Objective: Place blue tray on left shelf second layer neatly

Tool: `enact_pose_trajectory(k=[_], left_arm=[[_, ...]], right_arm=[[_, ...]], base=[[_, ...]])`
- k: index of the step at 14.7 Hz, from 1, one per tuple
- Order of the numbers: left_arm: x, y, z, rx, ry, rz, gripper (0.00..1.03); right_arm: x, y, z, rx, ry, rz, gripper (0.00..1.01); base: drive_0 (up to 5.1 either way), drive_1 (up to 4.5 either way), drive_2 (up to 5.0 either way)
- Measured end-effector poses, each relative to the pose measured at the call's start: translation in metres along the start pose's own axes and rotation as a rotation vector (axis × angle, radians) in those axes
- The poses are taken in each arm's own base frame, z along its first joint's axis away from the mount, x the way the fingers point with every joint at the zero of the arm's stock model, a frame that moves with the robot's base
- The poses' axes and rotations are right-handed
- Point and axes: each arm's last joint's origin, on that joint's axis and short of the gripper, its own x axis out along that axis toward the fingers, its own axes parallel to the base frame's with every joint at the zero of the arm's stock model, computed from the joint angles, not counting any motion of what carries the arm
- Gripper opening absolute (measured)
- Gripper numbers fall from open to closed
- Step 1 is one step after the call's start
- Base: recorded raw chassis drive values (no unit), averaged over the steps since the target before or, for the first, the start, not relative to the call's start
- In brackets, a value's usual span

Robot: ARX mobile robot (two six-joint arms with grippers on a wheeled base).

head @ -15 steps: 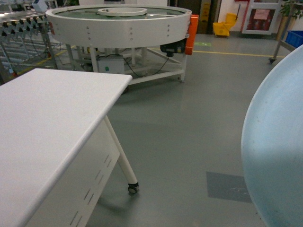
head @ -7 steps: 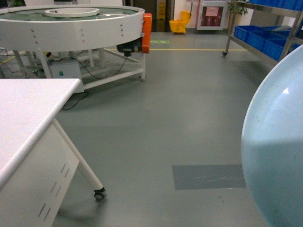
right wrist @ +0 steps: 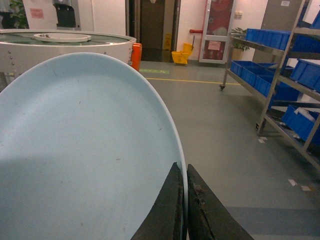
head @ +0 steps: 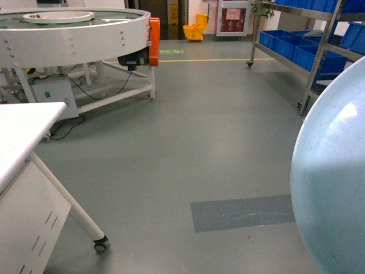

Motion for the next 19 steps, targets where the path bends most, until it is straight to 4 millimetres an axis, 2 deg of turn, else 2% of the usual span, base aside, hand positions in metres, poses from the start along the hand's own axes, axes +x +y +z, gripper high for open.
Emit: enact_pose_trajectory(k=[19], left_arm=[[0.0000, 0.0000, 0.0004, 0.000, -0.004, 0.001, 0.98]], right_arm=[[0.0003, 0.0000, -0.0002, 0.000, 0.000, 0.000, 0.02]], base=[[0.0, 3.90, -3.9]])
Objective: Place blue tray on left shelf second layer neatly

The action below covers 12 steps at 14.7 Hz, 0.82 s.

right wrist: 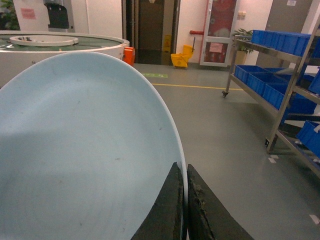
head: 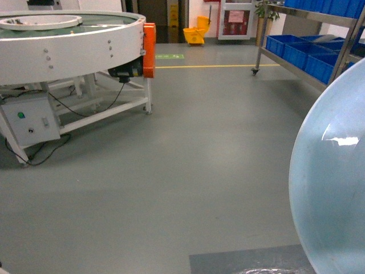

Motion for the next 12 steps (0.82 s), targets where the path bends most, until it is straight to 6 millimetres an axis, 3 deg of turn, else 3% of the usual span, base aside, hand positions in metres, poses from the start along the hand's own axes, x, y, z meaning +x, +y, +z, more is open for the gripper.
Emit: enact_pose_trajectory(k=[9, 12], left_arm=[[0.0000, 0.0000, -0.0004, 0.000, 0.004, -0.001, 0.98], [0.0000, 0.0000, -0.0003, 0.000, 0.003, 0.002, 0.98]], right_arm=[[0.0001, 0.0000, -0.0012, -0.003, 0.008, 0.000, 0.02], [0.0000, 0.0001, -0.0010, -0.004, 0.006, 0.001, 0.02]], base=[[0.0, 3.95, -3.9], [2.8, 2.25, -5.0]])
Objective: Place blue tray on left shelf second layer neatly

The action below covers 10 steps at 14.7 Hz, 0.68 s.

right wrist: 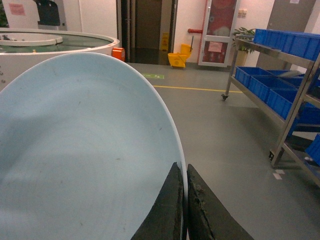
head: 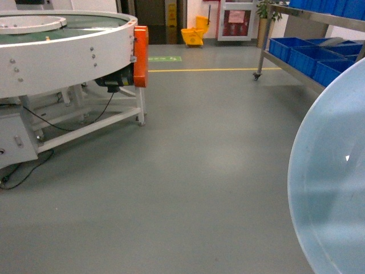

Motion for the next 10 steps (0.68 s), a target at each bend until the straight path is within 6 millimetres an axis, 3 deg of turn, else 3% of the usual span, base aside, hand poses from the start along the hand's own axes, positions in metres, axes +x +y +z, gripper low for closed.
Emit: enact_pose_trajectory(k=[10], left_arm=[[0.0000, -0.0001, -0.0001, 0.000, 0.001, -0.002, 0.98]], right_arm=[[0.0001, 0.0000, -0.0001, 0.000, 0.000, 0.000, 0.02]], base=[[2.8, 2.09, -5.1]])
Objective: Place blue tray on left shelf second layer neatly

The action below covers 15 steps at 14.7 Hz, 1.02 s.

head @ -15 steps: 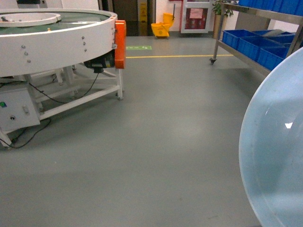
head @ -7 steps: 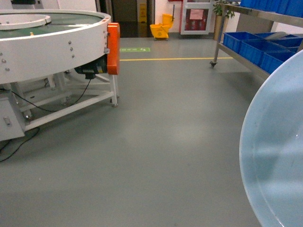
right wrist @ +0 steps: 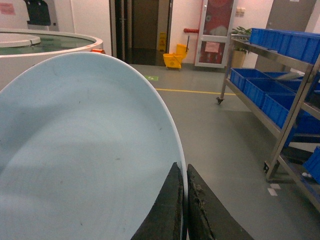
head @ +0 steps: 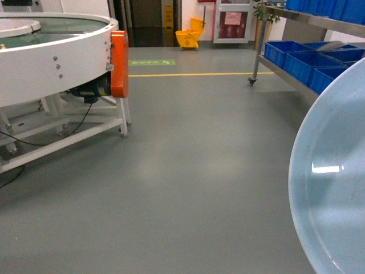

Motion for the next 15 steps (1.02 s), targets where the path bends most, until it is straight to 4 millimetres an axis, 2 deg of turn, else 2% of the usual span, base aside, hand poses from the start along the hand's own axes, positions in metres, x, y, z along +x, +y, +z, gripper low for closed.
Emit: enact_pose_trajectory(k=[15], left_arm=[[0.0000, 0.0000, 0.0000, 0.000, 0.000, 0.000, 0.98]], right_arm=[[0.0000, 0.0000, -0.0004, -0.001, 0.001, 0.000, 0.02]], base=[[2.7, 2.20, -5.0]])
